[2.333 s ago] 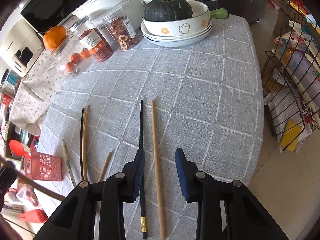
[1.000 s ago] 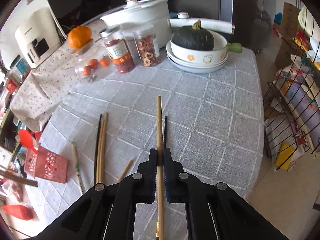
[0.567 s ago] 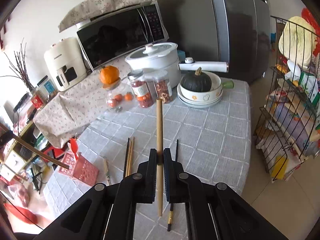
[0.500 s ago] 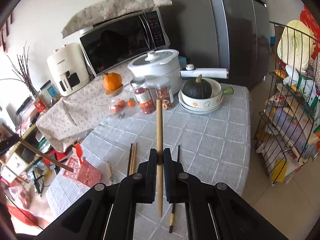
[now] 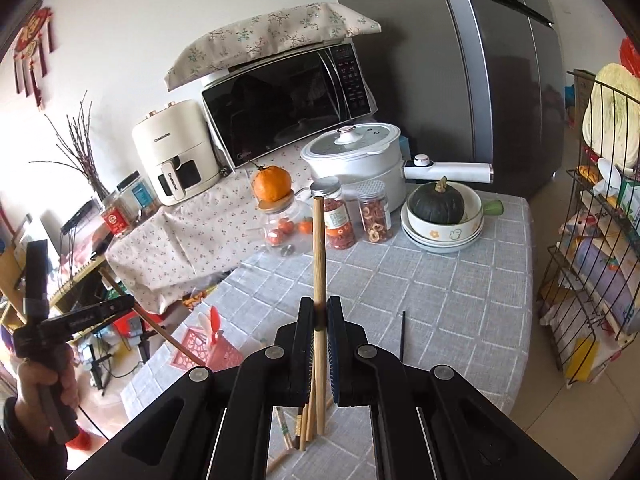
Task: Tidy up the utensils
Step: 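Carry the chopsticks to the pink caddy and insert them with both tools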
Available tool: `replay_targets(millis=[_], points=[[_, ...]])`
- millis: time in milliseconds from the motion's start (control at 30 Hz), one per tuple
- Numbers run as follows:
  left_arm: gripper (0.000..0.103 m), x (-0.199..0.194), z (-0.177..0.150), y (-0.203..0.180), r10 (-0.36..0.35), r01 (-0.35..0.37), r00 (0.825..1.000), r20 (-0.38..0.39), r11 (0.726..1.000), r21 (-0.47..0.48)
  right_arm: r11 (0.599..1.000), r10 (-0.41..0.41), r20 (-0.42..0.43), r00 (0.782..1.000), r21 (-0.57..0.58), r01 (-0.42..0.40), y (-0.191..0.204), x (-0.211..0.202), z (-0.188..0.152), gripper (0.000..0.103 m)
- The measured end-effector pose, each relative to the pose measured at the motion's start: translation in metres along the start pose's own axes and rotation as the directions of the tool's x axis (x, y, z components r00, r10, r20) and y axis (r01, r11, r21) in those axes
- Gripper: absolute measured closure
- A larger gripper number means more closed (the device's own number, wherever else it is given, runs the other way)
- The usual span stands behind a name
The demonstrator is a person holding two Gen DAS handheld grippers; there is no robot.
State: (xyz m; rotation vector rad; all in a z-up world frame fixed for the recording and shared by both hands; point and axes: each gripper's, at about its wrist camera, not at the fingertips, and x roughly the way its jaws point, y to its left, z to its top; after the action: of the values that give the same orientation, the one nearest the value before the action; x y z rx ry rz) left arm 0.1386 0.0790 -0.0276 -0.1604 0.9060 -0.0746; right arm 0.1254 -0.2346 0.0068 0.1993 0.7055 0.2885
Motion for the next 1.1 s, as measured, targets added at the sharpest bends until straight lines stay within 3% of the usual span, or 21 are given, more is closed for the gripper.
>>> replay_targets(millis=[300, 467, 633, 767, 933, 1100], points=[[0.098, 0.035, 0.008, 0.005, 0.011, -0.011, 0.998, -0.067, 1.0, -0.003, 0.998, 0.05, -0.001, 0.999, -0.026, -0.05, 0.027, 0.006, 0.0, 0.097], [0.096, 0.037, 0.01, 0.015, -0.069, 0.066, 0.996, -0.049, 0.995, -0.073, 0.996, 0.089, 0.007, 0.996, -0.022, -0.089, 0.041, 0.009, 0.004, 0.097], [0.069, 0.023, 0.01, 0.014, -0.069, 0.067, 0.997, -0.027, 0.995, -0.076, 0.991, 0.136, 0.029, 0.99, -0.012, -0.135, 0.06, 0.014, 0.009, 0.097], [0.059, 0.009, 0.004, 0.017, -0.041, 0.039, 0.998, -0.041, 0.998, -0.056, 0.985, 0.171, 0.052, 0.984, -0.005, -0.171, 0.078, 0.021, 0.011, 0.097], [0.03, -0.008, -0.005, 0.027, -0.016, 0.013, 0.999, -0.05, 0.998, -0.064, 0.985, 0.173, 0.1, 0.98, -0.011, -0.173, 0.095, 0.03, 0.013, 0.097], [0.022, -0.016, -0.022, 0.034, 0.068, -0.075, 0.994, -0.085, 0.994, -0.08, 0.978, 0.201, 0.137, 0.97, 0.029, -0.206, 0.105, 0.04, 0.016, 0.097]])
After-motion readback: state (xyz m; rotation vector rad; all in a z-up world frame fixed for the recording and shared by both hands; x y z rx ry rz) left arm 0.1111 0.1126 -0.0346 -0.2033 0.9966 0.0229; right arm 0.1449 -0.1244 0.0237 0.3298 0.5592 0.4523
